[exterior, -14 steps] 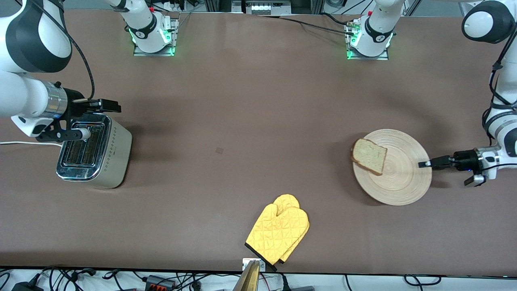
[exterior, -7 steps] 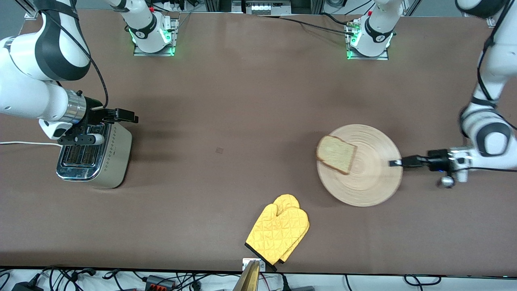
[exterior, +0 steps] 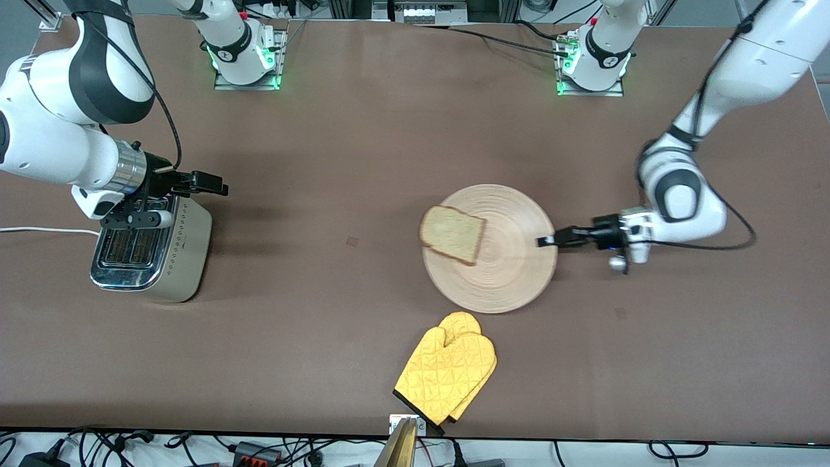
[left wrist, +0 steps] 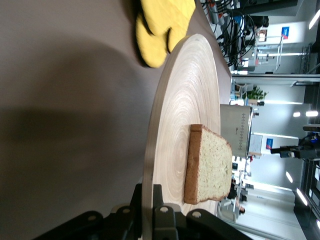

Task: Move plate and put bread in toaster
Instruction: 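Slide the wooden plate with the left gripper toward the toaster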

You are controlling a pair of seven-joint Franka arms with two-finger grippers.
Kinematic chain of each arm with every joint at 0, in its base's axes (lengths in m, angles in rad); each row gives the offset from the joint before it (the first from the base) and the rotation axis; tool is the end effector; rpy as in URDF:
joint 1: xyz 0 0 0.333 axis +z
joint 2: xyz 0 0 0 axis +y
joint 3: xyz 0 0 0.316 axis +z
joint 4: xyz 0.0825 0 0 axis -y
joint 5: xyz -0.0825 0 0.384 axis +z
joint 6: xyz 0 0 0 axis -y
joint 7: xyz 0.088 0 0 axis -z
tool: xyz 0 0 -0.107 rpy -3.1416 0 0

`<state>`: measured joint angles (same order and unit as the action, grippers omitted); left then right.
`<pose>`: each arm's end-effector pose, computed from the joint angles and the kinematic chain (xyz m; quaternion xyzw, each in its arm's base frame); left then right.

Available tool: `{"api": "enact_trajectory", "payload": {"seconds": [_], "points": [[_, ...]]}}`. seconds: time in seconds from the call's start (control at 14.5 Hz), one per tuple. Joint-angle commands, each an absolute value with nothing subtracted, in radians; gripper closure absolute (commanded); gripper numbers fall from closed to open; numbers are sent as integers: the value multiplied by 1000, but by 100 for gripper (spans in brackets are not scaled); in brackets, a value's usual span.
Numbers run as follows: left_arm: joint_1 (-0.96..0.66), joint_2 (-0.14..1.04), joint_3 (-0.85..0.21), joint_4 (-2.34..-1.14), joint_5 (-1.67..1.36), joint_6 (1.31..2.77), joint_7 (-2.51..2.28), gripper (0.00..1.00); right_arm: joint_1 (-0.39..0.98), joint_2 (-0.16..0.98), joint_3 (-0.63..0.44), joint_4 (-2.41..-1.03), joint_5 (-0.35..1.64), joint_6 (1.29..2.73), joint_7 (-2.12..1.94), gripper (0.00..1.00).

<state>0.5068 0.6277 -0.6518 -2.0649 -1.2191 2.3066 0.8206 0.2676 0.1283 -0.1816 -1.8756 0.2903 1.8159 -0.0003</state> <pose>0.5632 -0.1050 0.1799 0.8373 0.0663 0.0129 0.5425 0.5687 0.0759 0.4318 -0.9879 0.0057 0.0966 0.1210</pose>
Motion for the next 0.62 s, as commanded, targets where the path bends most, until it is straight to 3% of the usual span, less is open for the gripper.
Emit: {"api": "enact_trajectory", "payload": {"seconds": [0.0, 0.28, 0.55], "points": [[424, 666, -727, -2074, -1416, 2443, 950, 99, 298, 100, -184, -1917, 302, 1853, -3, 0], [217, 736, -713, -2007, -1738, 2557, 1190, 99, 301, 60, -183, -2002, 302, 1931, -3, 0], [121, 778, -681, -1970, -1772, 2563, 1218, 99, 299, 58, -183, -2000, 302, 1925, -5, 0]]}}
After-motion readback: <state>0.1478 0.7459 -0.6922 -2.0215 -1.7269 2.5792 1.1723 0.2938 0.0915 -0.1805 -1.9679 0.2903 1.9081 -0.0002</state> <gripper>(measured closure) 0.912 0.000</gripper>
